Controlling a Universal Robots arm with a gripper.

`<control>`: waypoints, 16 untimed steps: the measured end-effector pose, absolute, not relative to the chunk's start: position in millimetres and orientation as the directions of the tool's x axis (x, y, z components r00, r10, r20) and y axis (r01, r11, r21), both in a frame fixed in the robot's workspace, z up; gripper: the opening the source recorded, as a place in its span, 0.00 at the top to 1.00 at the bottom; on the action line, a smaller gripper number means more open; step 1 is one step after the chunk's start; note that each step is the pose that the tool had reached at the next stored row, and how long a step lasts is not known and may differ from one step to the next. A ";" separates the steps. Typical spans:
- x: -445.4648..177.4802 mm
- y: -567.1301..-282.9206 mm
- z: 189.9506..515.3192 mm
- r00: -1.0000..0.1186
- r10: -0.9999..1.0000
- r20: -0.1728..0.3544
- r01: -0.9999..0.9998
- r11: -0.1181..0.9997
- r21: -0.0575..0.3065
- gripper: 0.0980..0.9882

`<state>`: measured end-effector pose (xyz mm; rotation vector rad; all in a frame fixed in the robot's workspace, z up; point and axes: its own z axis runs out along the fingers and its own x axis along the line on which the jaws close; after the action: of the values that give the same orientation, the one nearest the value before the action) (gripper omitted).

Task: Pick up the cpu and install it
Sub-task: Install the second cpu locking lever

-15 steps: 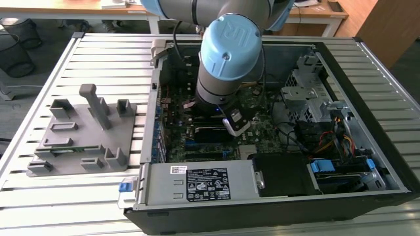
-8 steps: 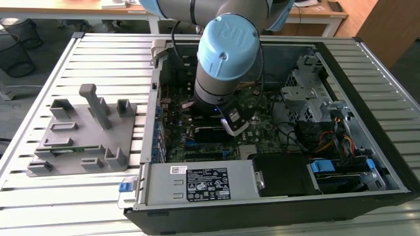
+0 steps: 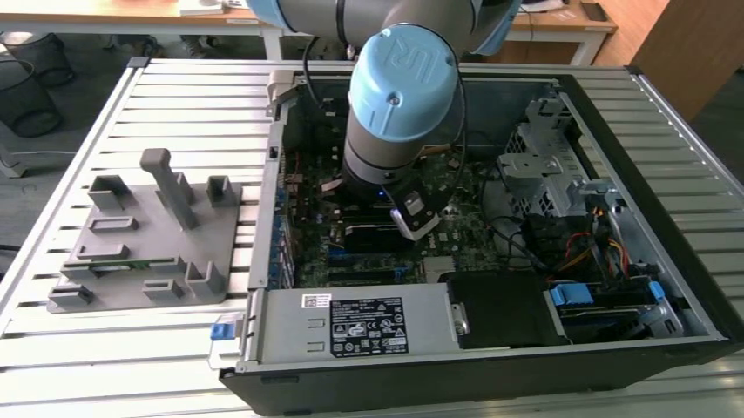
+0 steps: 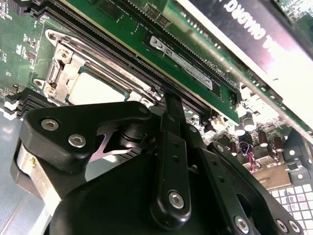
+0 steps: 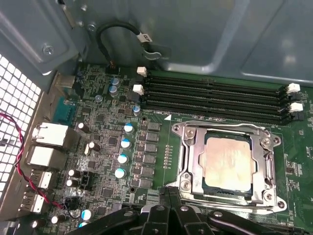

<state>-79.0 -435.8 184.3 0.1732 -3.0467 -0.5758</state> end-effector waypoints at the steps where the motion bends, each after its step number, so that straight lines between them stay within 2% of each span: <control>1: -79.0 -435.8 184.3 -0.993 -0.116 0.015 -0.103 0.925 0.366 0.99; 16: -79.2 -433.3 184.0 -0.993 -0.116 0.014 -0.103 0.924 0.367 0.99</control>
<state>-79.2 -433.3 184.0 0.1733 -3.0463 -0.5787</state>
